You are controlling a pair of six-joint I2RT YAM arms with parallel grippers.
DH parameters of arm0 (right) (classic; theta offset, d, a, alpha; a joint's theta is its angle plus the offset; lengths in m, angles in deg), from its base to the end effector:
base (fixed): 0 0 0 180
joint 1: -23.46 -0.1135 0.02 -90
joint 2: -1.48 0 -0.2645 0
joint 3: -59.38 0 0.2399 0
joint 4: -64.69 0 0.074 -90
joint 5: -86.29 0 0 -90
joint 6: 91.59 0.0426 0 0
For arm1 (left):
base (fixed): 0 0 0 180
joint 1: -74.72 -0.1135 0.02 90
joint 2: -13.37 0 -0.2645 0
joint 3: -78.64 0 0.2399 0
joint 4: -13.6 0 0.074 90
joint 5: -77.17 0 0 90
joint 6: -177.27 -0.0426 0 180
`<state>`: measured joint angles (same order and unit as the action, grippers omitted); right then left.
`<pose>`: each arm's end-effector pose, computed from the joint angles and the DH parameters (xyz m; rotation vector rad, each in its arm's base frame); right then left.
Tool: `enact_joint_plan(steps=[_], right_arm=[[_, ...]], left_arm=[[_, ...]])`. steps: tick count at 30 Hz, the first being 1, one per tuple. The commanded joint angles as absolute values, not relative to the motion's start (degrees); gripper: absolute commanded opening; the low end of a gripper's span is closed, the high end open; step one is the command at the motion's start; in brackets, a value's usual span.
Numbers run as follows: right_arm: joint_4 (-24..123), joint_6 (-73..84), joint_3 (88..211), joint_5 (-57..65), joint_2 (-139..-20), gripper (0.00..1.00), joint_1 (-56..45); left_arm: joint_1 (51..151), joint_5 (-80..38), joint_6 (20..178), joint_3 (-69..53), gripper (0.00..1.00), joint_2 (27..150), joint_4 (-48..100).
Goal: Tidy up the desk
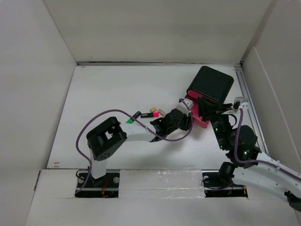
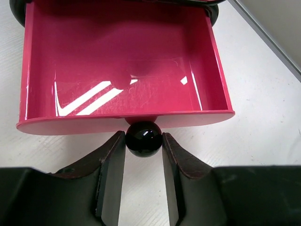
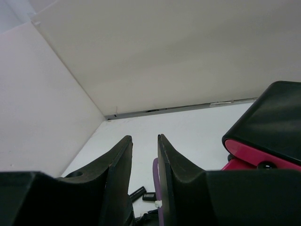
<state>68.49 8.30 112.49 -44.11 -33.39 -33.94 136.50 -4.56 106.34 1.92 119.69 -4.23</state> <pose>0.0930 0.0942 0.3797 0.1108 1.2989 0.5901 0.2024 -0.3642 0.2252 0.5752 1.7713 -0.8779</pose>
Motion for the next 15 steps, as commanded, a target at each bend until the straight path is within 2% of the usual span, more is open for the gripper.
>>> enact_joint_plan(steps=[1,2,5,8,15], right_arm=[[70.2,8.0,114.4,-44.1,-32.9,0.34,-33.8],[70.2,8.0,114.4,-44.0,-33.1,0.34,-33.8],[70.1,8.0,114.4,-43.6,-32.9,0.34,-33.8],[70.3,7.8,114.4,-44.0,-33.2,0.34,-33.8],[70.2,7.6,114.5,-43.8,-33.4,0.34,-33.8]], left_arm=[[136.4,-4.6,106.7,1.6,0.34,117.9,-5.0],[136.4,-3.9,106.8,1.4,0.44,117.7,-4.6],[136.4,-3.1,106.3,0.9,0.55,118.0,-3.8],[136.4,-2.5,106.0,0.3,0.59,118.0,-2.8],[136.4,2.4,104.2,5.0,0.59,112.0,-4.2]])
